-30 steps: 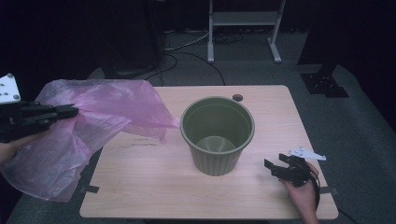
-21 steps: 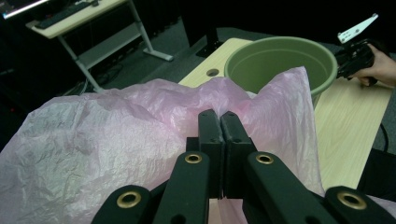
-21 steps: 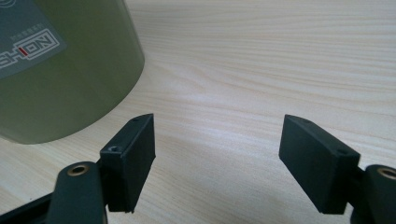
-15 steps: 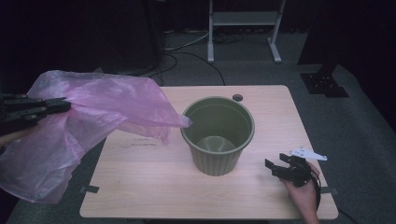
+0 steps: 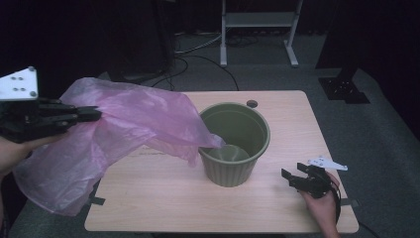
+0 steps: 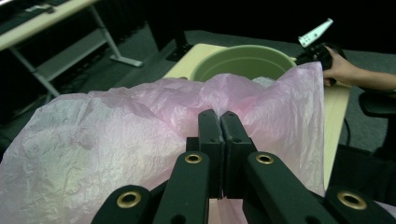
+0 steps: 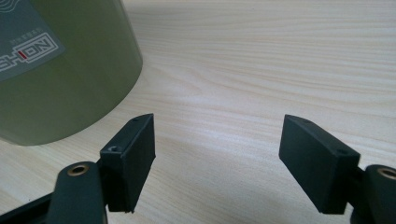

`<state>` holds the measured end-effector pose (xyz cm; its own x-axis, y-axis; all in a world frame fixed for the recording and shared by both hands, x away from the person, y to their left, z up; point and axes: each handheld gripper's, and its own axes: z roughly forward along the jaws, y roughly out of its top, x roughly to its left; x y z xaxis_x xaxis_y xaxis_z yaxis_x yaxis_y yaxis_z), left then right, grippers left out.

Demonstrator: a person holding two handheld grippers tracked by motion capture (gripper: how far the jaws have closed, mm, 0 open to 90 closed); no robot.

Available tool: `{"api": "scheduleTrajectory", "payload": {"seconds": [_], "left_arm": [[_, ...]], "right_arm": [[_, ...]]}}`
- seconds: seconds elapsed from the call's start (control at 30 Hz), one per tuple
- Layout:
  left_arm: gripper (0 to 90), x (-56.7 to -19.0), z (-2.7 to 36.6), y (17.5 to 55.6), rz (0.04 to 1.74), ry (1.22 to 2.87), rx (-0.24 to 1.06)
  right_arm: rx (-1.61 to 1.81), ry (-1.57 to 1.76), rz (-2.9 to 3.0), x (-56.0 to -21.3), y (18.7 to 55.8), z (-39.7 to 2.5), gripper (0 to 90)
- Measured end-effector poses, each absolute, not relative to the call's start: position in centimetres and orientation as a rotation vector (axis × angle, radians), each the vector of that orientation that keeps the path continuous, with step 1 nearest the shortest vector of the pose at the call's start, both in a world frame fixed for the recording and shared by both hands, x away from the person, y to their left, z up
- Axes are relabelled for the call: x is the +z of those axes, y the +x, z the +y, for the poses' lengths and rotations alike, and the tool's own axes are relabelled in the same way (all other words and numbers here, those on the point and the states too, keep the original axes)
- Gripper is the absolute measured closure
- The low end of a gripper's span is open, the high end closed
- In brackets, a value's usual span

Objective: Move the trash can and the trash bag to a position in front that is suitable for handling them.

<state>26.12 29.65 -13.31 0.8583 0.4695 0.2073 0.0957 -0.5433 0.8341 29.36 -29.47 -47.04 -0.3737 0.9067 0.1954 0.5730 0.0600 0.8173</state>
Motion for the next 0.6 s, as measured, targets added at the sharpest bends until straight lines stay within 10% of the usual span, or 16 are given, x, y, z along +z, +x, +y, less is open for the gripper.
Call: {"api": "scheduleTrajectory", "payload": {"seconds": [0.6], "left_arm": [[88.7,-15.9,20.6,32.6,0.315,2.304,0.352]], "right_arm": [[1.253,1.476,1.962,-46.8,29.2,-30.0,26.1]]}}
